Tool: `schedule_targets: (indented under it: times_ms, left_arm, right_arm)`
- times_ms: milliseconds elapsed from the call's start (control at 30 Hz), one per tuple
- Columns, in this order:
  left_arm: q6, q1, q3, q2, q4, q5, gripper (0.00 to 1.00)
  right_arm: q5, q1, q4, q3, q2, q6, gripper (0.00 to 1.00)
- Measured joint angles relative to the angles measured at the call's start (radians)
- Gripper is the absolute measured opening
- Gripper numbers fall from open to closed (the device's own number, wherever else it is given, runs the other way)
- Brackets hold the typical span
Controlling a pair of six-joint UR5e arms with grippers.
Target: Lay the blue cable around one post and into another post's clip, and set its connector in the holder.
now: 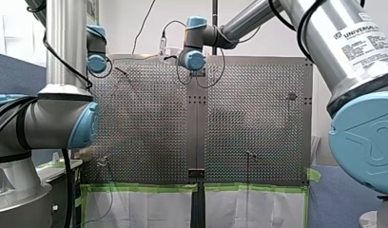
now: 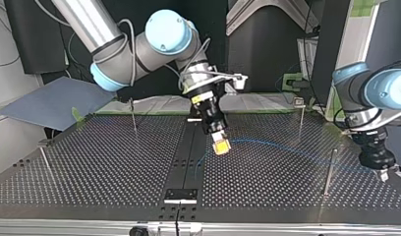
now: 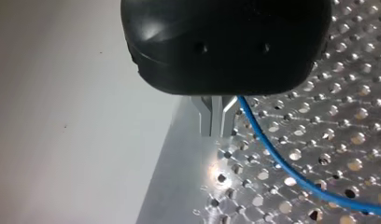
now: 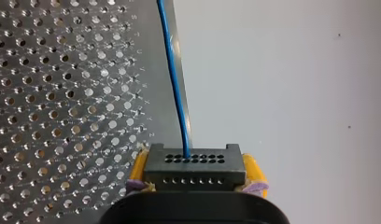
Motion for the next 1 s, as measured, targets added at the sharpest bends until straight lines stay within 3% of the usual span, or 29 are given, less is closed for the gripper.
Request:
schedule_targets:
  times_ms: [433, 733, 1000]
  left_arm:
    - [-0.043, 0.014, 0.028, -0.062, 0.008, 0.043, 0.13]
    - [-0.079, 0.025, 0.034, -0.068, 0.013, 0.062, 0.13]
    - [-0.076, 0.017, 0.034, -0.1, 0.012, 0.082, 0.13]
  right_arm:
    - [-0.004, 0.013, 0.05, -0.095, 0.063, -0.018, 0.0]
    - [-0.004, 0.008, 0.053, -0.112, 0.073, -0.018, 0.0]
    - [-0.002, 0.007, 0.06, -0.113, 0.086, -0.019, 0.0]
